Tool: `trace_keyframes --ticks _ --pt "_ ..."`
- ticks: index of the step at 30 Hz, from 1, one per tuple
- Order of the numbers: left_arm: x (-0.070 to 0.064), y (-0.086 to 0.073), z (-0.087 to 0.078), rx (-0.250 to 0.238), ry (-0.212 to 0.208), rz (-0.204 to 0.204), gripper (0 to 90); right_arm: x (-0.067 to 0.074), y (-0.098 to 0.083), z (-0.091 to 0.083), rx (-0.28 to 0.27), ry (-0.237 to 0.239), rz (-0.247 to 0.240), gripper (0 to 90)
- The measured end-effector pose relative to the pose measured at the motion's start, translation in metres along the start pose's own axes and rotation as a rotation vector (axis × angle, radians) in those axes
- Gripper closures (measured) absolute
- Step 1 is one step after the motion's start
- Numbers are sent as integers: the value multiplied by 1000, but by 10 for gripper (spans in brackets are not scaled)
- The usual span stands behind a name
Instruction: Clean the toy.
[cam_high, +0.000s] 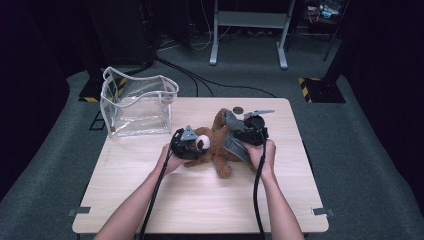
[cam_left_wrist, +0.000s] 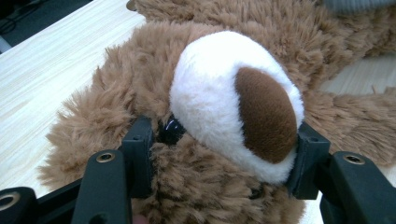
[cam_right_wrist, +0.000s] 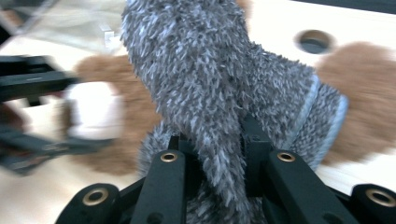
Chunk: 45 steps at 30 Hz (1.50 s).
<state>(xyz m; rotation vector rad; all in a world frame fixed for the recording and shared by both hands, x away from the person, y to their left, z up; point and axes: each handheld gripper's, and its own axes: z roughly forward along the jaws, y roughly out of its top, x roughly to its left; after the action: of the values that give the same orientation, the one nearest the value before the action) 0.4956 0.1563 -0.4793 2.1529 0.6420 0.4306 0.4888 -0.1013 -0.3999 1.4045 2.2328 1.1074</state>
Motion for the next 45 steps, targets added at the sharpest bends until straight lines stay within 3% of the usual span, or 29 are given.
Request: trace_keyframes --ticks 4,6,9,18,23,28,32,35,42,45 --pt "0 0 0 3 -2 2 405 22 0 17 40 72 -22 752" --pt "1 0 0 4 -5 -1 404 30 -2 26 69 58 -50 752" --pt "3 1 1 -1 -11 -17 405 37 -3 37 91 -6 -95 755" --pt "5 1 2 -7 -28 -41 408 24 -4 27 80 -79 -104 759" --pt "8 3 1 17 -40 -37 407 12 -6 18 63 -122 -100 758" --pt "9 3 3 6 -42 -54 407 -13 -13 6 59 -199 -44 756" --pt "10 4 2 12 -47 -59 407 -27 -16 2 70 -208 -14 752" --pt "12 3 2 4 -65 -72 414 -20 -12 -3 49 -210 -31 748" --pt "11 1 -3 -7 -113 -56 450 -3 -5 -7 25 -185 -64 743" --pt "13 -1 -4 -13 -145 -85 453 4 -4 -9 11 -161 -78 742"
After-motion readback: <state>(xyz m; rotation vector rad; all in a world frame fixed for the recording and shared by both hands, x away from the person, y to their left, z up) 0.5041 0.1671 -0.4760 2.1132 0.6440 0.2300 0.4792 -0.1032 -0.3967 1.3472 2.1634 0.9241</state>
